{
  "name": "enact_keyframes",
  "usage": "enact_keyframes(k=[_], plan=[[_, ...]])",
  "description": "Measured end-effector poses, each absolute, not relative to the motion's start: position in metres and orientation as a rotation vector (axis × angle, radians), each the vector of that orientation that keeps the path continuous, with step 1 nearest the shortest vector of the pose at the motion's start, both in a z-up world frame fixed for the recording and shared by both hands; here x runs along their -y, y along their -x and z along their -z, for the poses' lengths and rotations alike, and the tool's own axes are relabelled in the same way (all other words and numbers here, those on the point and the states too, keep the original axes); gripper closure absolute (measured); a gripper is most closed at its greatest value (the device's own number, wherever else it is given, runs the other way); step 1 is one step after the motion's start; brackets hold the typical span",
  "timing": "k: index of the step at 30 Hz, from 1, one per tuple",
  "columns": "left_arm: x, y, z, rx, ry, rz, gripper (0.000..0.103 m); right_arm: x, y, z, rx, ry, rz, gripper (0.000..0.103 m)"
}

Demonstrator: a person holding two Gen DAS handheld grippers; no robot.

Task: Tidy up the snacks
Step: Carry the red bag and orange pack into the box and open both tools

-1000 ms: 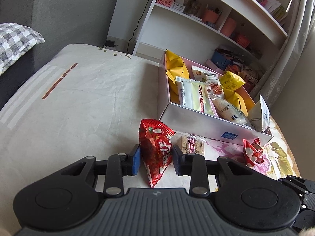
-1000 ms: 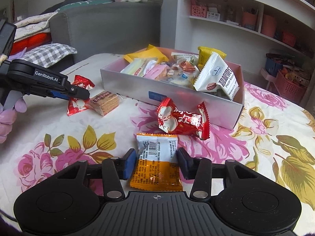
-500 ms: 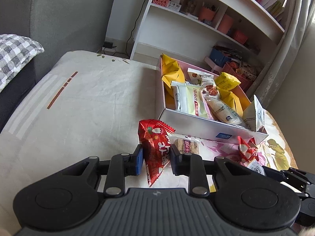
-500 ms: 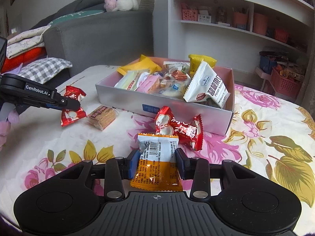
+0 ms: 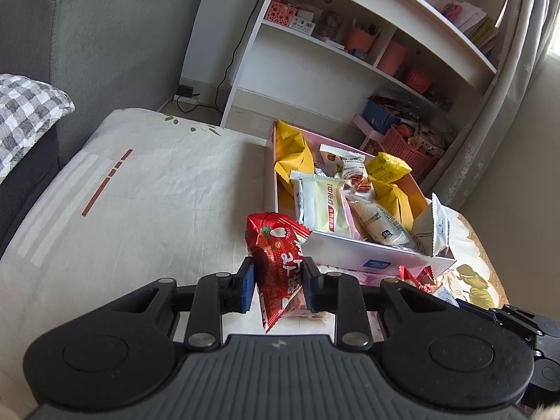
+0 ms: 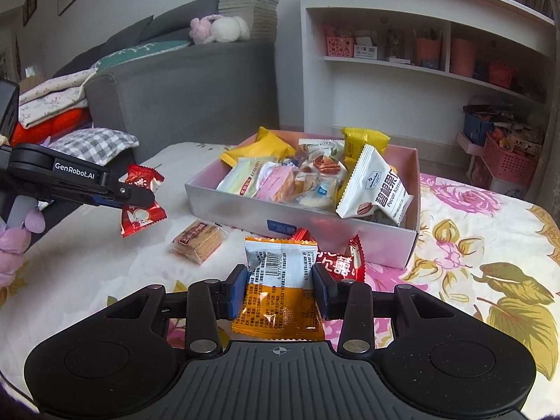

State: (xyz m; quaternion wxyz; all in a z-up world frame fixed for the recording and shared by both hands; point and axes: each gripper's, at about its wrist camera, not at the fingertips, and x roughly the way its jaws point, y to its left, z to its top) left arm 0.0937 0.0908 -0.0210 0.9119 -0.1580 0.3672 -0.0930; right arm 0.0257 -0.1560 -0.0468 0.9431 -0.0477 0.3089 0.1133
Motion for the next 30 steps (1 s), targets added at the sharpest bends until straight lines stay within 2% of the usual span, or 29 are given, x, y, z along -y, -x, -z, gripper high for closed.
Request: enact_keyframes(k=[11,30], plan=[[-0.075,-0.115,0.008,-0.731,0.346,0.217,0.078,0.151,-0.056,0.017,-0.545,-0.006,-0.207,0.065],[-0.046,-0.158,0.018,-0.712,0.326,0.167,0.078,0.165,-0.114,0.017,-0.537,-0.218,-0.118,0.065]])
